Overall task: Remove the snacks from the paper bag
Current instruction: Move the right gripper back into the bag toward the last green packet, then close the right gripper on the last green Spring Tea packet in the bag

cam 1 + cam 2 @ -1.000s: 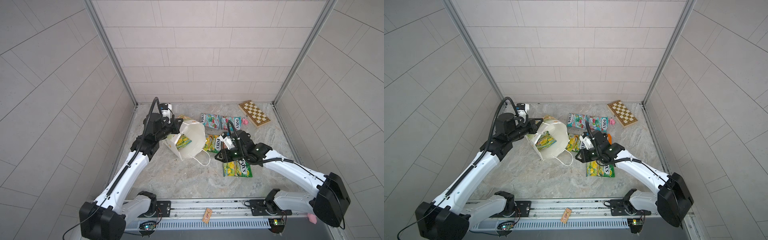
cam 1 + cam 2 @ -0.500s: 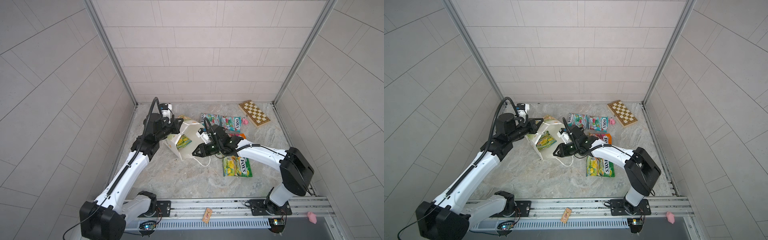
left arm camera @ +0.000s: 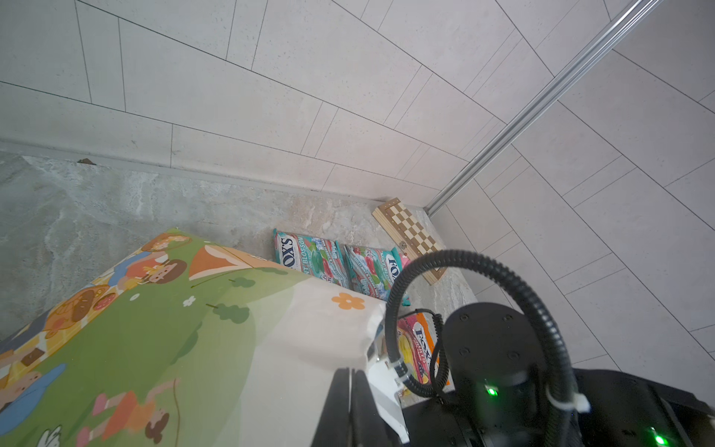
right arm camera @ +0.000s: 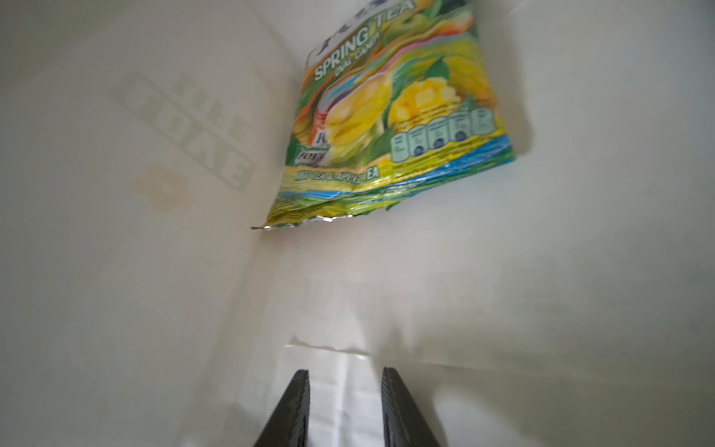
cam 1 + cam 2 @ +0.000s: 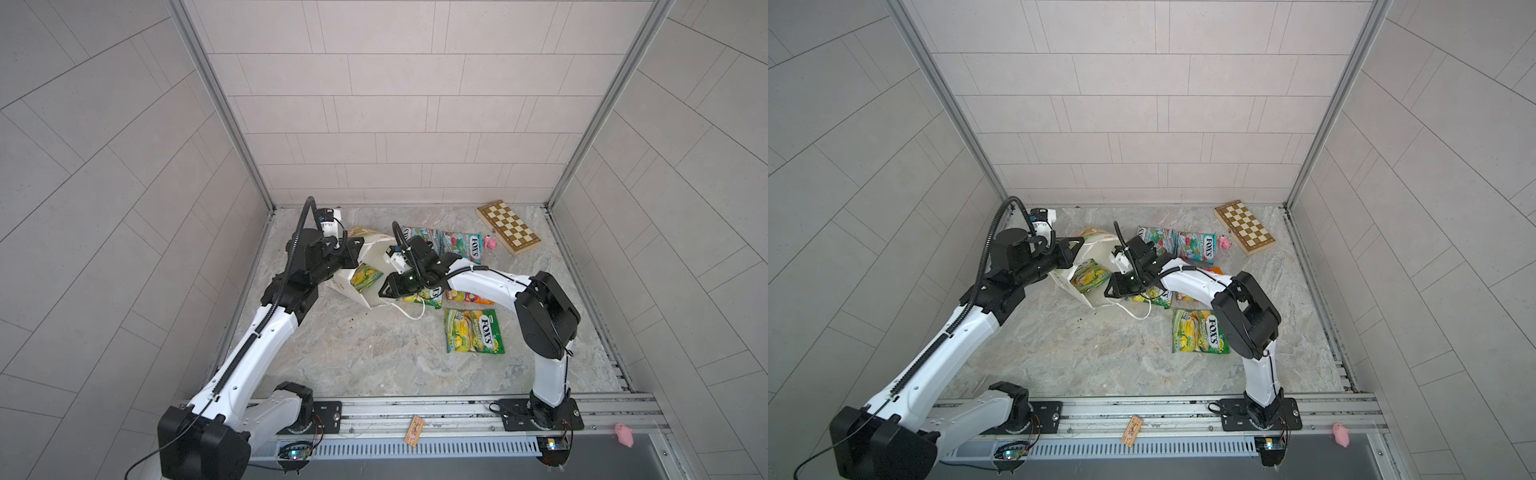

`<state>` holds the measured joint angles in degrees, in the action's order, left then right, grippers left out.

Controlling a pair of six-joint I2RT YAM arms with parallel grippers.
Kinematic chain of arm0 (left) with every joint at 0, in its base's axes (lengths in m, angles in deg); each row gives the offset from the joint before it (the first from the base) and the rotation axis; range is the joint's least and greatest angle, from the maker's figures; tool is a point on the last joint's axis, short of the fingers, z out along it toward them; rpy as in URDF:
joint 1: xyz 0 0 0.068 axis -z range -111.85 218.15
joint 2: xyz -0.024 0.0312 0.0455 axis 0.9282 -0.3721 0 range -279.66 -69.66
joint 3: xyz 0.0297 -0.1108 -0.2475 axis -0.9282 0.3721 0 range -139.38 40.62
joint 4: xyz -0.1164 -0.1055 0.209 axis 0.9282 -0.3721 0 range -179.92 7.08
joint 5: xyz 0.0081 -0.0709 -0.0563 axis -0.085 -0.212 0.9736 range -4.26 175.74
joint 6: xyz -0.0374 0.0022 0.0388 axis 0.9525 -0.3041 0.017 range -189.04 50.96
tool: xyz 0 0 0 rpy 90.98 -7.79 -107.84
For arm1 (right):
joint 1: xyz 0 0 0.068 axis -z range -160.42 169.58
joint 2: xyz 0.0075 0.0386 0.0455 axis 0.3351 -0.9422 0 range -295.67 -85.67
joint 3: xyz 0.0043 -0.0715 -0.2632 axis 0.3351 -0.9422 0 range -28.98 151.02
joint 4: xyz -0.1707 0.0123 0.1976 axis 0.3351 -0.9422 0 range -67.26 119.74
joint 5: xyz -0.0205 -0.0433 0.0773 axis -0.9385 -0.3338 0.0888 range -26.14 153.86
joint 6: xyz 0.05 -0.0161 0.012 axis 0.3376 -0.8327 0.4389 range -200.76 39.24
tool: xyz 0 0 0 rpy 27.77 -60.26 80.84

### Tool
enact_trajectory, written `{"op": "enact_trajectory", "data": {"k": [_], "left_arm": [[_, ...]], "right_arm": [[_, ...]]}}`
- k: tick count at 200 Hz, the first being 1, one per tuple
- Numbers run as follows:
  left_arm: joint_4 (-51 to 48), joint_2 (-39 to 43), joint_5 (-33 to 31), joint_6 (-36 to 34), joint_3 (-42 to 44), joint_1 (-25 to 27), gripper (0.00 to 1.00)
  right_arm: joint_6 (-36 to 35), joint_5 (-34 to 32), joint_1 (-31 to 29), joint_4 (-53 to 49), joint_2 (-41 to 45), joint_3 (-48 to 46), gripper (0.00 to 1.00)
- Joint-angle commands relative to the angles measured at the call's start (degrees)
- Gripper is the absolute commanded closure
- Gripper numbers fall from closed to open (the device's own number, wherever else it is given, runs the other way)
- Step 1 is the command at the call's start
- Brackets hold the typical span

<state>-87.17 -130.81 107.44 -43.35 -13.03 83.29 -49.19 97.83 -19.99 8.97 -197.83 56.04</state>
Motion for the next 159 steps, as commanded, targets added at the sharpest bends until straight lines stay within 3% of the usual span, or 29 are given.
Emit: {"op": "enact_trajectory", "data": {"k": [1,39,79,108,159], "left_arm": [[2.9,1.6,-1.1,-0.2,0.7,-0.1,1.00],[5.0,1.6,0.1,1.1,1.4,-0.1,1.00],[10.1,2.2,0.5,4.7,3.5,-0.1,1.00],[10.2,2.3,-0.7,5.2,3.5,0.1,1.00],[11.3,2.4,-0.7,6.5,3.8,0.5,1.00]], "right_arm": [[-5.1,-3.1,1.2,-7.9,-3.0,4.8,0.67],[-1.6,-3.1,1.1,-10.1,-6.4,9.6,0.64],[9.9,-6.6,-0.9,0.2,-4.8,5.2,0.62],[20.8,-8.5,-1.6,13.2,-4.2,-0.8,0.62],[25.9,-11.5,-4.1,19.1,-5.8,-0.9,0.62]]}}
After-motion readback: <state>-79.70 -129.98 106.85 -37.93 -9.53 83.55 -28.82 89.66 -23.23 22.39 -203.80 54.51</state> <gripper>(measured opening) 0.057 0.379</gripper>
